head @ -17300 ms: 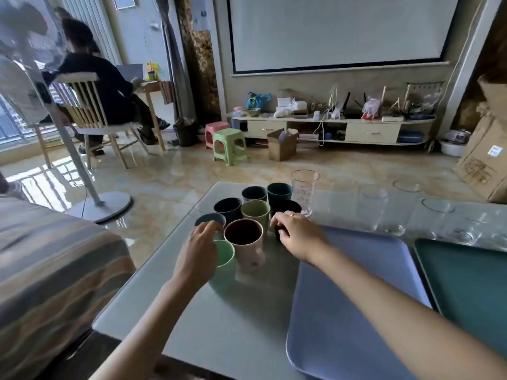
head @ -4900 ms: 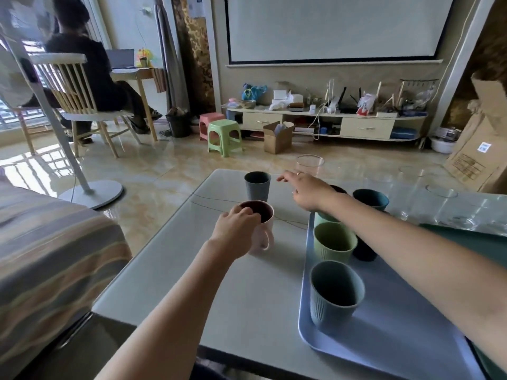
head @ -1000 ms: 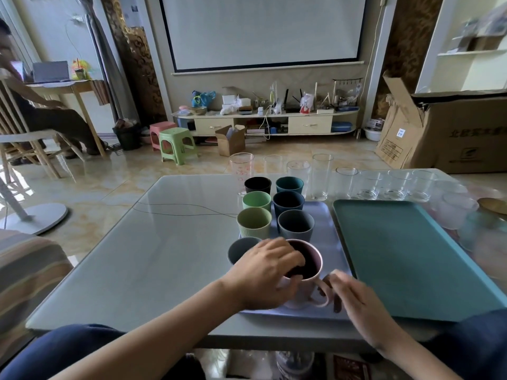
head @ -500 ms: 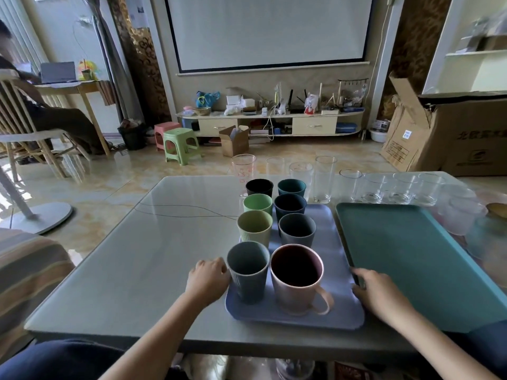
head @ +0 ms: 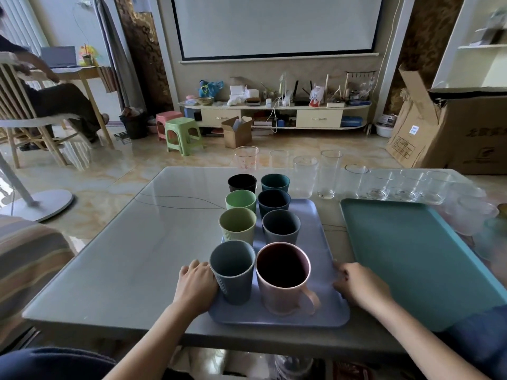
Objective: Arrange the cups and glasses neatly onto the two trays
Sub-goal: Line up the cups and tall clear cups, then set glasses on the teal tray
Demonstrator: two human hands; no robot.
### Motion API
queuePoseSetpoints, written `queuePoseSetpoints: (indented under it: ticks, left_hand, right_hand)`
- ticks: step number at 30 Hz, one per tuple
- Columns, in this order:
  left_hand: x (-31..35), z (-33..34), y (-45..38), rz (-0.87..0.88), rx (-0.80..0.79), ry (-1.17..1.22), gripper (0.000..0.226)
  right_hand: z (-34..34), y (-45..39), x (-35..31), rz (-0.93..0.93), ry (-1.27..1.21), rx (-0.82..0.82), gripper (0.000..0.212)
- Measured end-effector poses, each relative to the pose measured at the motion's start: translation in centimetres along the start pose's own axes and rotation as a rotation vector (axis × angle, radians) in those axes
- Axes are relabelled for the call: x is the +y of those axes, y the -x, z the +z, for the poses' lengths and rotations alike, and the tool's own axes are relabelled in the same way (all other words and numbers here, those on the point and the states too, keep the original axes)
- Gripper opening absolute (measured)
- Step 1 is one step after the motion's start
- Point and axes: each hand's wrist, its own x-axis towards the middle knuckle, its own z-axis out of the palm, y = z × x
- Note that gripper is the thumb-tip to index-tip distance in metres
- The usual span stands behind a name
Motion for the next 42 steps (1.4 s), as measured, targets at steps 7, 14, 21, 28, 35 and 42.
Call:
queuePoseSetpoints:
  ticks: [7, 14, 21, 28, 35, 42]
  left_hand:
    - [-2.8, -0.5, 1.0, -0.068, -0.002, 0.130, 0.024]
    - [-2.9, -1.3, -1.4, -0.229, 0.039, 0.396, 0.008]
    - [-2.4, -0.4, -6.5, -0.494, 0.145, 0.447, 0.032]
    - [-2.5, 0.5, -8.5, -0.637, 0.158, 0.451, 0.025]
    - [-2.3, 0.4, -8.4, -0.619, 0.171, 0.428, 0.023]
    - [-2.1, 0.2, -8.0, -0.599, 0.192, 0.471, 0.028]
  right_hand:
    - [1.1, -1.9, -1.9, -0.026, -0.073, -0.049, 0.028]
    - [-4.7, -7.4, -4.5, -0.091, -0.052, 0.104, 0.020]
    - [-12.1, -16.9, -6.2, -0.115, 0.073, 0.459, 0.039]
    - [-14.6, -23.0, -6.9, 0.034, 0.261, 0.313, 0.024]
    - [-13.2, -23.9, -5.6, -0.029, 0.146, 0.392, 0.014]
    - [-14.6, -18.0, -4.9, -0.238, 0.140, 0.346, 0.012]
